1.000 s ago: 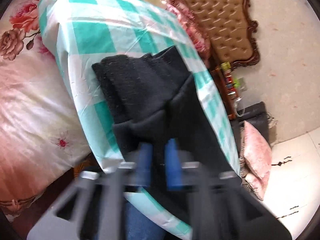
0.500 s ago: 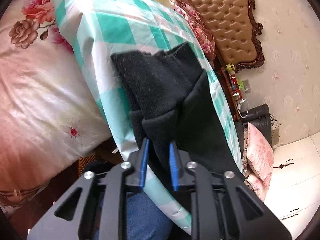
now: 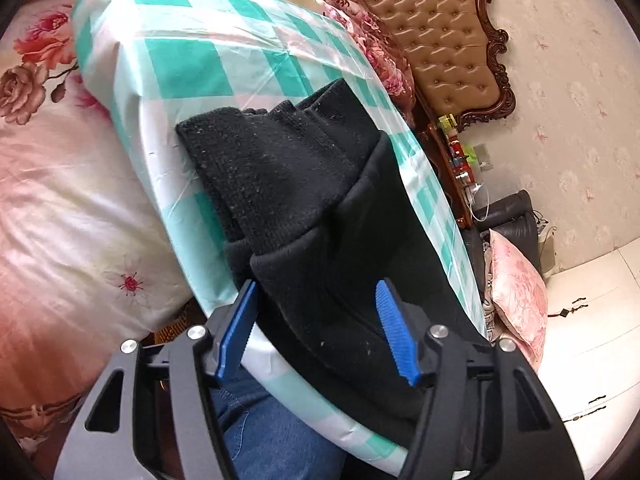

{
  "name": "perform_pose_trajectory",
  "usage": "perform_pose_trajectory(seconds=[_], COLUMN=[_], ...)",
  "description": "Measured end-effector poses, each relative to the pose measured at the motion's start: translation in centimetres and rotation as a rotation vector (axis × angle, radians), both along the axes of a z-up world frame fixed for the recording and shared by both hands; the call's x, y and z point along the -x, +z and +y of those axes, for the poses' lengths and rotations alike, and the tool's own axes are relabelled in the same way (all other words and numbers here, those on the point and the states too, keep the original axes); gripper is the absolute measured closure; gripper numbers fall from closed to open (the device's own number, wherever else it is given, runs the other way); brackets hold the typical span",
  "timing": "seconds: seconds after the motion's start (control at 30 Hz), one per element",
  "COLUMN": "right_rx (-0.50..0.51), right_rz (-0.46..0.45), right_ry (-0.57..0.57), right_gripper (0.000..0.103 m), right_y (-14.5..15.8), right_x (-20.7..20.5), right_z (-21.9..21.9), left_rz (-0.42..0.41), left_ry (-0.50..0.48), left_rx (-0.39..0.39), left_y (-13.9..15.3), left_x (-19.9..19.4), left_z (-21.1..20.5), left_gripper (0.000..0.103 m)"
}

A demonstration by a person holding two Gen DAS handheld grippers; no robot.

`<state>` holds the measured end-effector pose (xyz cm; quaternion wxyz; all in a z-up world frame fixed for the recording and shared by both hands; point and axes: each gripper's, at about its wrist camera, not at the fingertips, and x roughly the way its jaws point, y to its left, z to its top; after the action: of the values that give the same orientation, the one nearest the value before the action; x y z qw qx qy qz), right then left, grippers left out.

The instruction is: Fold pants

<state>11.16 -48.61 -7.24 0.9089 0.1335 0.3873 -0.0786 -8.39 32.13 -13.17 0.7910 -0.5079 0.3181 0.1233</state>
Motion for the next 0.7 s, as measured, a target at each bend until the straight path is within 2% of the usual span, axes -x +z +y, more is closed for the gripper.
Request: perform_pose_trajectory(seconds=[0.03,0.17,0.2,0.27,0.3,0.4,0.43,0.6,0.7], right_rx=[-0.008,-0.065,-0.096,-0.066,-0.042,-0.024,-0.014,0.037,0.040], right_rz=[0.010,0.096,0.122,0.128,0.126,0.127,0.128,0.152,0.149], right_ry=[0.020,0.108,0.137,0.157,0.169,0.159,0.151,0.098,0.056], right_gripper=[0.024,0.024,0.032,0.034,0.040,0.058,0.064,0.068,0.067], right_y=[-0.3,-3.3,-4.2,-4.4,-4.0,-3.2,-2.9,-2.4,-2.5], right_x=[-0.6,-3.2,-3.6,-3.5,-3.4,-2.7,-2.2,0.7,2.6], right_z=[-0.1,-0.4,-0.3,0.5,0.9,1.1,1.1,1.0,1.0], left_rz=[0.000,-0.026,-0.025,-0.023,-0.017,0.025,0.023,0.030,0.015], left_ry=[-0.008,0.004,0.004,0.005,0.005,-0.014,-0.025,-0.067,-0.075], left_rx=[0.004,0.062,0.068,0.076,0.065,0.013,0.009,-0.040,-0.030], left_y=[-0.1,-0.6,-0.8,-1.1,-1.1,-1.1,-1.1,-0.4,-1.1], left_x=[-0.3,-0.4,-0.5,-0.6,-0.7,-1.7,-2.1,-4.8,-5.6], left_z=[0.1,0.7,0.8,0.9,0.8,0.8,0.9,1.3,1.7], left_gripper=[0.041,0.040,0.040,0.040,0.042,0.078,0.079,0.080,0.075])
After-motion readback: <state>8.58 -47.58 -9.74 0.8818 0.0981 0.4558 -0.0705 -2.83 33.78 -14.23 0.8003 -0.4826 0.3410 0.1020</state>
